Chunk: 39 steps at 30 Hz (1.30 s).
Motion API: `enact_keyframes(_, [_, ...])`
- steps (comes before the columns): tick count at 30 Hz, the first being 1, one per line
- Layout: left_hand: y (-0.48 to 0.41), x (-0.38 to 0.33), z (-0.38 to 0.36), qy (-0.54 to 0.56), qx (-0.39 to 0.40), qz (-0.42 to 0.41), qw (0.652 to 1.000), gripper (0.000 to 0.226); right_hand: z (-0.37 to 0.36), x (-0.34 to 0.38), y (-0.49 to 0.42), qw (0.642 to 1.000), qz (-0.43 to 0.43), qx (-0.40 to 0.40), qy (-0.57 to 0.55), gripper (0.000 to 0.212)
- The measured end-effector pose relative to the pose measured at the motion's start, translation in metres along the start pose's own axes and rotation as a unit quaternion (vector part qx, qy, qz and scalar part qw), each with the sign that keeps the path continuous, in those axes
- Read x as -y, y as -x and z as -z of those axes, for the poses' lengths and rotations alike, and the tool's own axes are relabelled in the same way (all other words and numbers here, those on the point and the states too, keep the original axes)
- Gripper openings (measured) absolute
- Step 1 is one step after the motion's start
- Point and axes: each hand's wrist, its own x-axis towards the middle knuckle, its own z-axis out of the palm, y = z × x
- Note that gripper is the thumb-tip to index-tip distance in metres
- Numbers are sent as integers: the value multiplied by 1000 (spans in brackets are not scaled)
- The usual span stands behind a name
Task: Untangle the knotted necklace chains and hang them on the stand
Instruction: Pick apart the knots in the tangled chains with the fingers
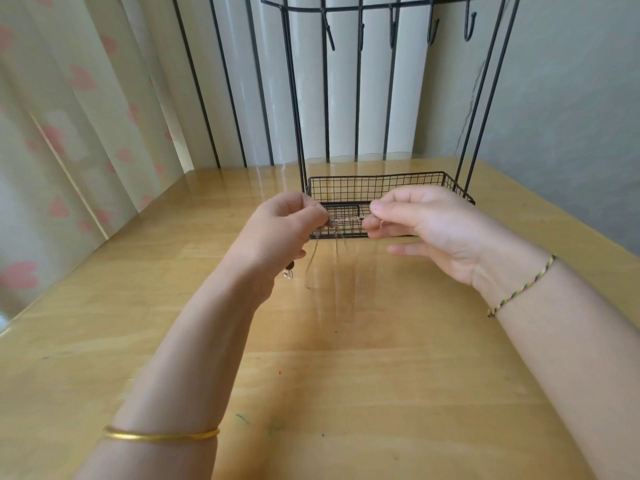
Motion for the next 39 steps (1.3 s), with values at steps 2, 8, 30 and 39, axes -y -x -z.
enact_keyframes(2, [0, 1, 0, -1, 4, -8, 1000, 19, 1, 0, 0, 1000, -2, -2, -11, 21])
enact_keyframes(8, [1, -1, -2, 28, 18, -3, 999, 15, -1, -3, -4, 992, -59, -12, -115, 32])
enact_keyframes(30, [-1, -2, -6, 51, -20, -17, 998, 19, -4, -4, -6, 900, -92, -46, -424, 27])
enact_keyframes(39, [2, -7, -8, 103, -9, -9, 995, 20, -8, -8, 0, 988, -63, 5, -140, 10])
